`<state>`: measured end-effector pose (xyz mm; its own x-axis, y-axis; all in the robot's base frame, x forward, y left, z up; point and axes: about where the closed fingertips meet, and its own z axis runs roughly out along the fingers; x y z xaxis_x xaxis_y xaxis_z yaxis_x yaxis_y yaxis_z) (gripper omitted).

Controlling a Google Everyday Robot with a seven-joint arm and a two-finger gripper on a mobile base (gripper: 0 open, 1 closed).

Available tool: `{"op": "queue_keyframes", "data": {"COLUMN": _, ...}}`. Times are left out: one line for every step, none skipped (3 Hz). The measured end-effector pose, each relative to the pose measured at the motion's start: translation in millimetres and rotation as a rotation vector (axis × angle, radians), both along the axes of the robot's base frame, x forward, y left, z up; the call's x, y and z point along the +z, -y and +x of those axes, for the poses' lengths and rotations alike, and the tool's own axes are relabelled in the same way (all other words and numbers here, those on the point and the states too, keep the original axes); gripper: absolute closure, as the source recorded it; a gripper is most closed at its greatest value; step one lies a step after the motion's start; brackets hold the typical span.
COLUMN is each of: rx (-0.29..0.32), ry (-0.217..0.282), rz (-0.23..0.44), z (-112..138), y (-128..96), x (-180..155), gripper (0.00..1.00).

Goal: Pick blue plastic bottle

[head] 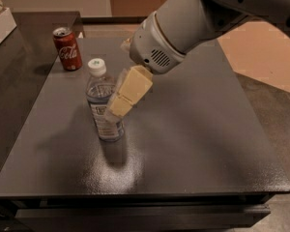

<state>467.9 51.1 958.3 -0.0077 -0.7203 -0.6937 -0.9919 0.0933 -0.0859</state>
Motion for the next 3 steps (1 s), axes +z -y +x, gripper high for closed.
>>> {"op": "queue_keyframes", "data": {"rx": 0.045, "ry": -0.019, "rz": 0.002, "z": -13.2, "y": -12.8, "x": -8.2, "gripper": 0.0}}
{"op": "queue_keyframes", "data": {"rx": 0.058, "ry": -0.038, "rz": -0.009, "z": -18.2, "y": -18.2, "x": -19.3, "gripper": 0.01}}
{"op": "queue_keyframes", "data": {"rx": 0.04, "ry": -0.043, "rz": -0.016, "z": -16.7, "y": -17.6, "x": -24.6, "gripper": 0.18}}
